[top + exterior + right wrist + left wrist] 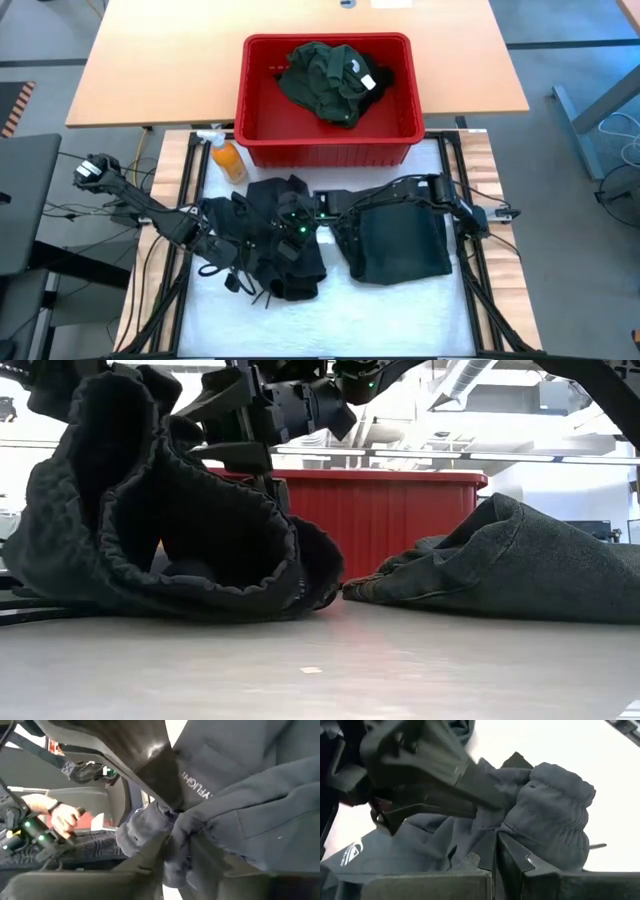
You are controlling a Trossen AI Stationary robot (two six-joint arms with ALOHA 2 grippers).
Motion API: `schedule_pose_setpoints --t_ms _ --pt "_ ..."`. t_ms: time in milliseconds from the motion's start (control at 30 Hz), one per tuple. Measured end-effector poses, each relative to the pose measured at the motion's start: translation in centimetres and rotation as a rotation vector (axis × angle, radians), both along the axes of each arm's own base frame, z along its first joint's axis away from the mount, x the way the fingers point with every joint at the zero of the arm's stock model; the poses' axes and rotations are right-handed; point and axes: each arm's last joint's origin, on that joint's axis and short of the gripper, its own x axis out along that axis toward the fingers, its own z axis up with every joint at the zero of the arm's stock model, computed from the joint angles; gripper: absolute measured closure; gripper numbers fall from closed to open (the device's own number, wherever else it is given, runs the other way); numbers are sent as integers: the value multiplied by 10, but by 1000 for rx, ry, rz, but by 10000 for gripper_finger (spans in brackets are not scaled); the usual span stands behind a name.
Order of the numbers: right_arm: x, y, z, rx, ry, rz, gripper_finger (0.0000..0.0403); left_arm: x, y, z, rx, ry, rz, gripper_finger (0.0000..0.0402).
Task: Fold laundry
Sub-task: Fold the black shorts
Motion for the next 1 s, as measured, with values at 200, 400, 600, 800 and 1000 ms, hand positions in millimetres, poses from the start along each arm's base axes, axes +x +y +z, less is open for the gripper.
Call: schedule_pose_setpoints --t_ms 200,400,600,800,1000 --pt "1 1 2 23 6 -27 197 1 0 -1 -14 12 -18 401" --pt "3 2 5 42 -8 -43 163 0 0 -3 -5 27 -18 401" --pt "2 7 4 27 0 -55 166 3 6 -4 16 27 12 401" --pt "2 9 4 32 15 -68 168 5 13 -5 11 35 35 401" --pt "3 8 3 62 61 -133 168 6 12 -4 -3 21 32 401"
